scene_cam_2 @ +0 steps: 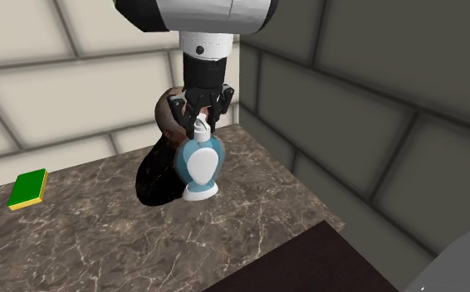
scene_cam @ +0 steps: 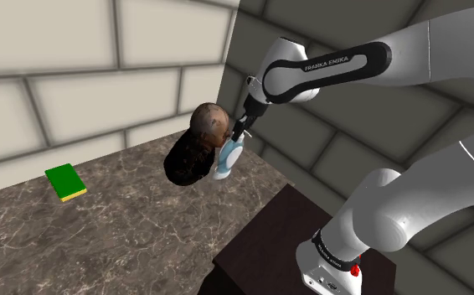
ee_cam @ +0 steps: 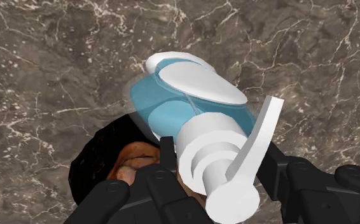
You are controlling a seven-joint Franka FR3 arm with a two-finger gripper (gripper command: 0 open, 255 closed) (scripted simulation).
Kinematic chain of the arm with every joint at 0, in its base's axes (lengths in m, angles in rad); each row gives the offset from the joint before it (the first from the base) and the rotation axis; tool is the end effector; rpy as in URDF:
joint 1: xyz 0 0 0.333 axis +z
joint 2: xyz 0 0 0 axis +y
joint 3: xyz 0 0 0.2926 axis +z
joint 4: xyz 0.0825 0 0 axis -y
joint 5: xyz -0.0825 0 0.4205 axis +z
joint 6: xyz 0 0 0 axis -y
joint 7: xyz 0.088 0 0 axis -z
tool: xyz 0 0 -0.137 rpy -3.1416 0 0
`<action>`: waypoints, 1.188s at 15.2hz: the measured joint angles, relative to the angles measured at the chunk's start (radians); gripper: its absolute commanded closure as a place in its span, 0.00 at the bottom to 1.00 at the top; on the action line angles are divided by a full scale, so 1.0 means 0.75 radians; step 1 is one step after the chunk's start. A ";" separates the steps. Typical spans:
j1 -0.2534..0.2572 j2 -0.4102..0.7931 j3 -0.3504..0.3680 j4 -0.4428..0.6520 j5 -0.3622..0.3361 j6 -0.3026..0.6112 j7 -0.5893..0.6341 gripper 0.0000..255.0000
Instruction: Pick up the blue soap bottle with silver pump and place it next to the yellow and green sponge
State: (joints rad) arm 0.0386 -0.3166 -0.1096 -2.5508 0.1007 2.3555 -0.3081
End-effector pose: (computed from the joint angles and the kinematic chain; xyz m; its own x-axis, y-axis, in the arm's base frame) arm 0.4727 -0.0270 0.3169 0.9758 0.1657 0.1428 0.1773 -0.9814 -0.0731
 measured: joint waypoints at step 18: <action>-0.011 -0.133 0.017 0.223 -0.034 -0.354 0.054 1.00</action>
State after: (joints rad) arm 0.0304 -0.4163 -0.0971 -2.3833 0.0750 2.0900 -0.2677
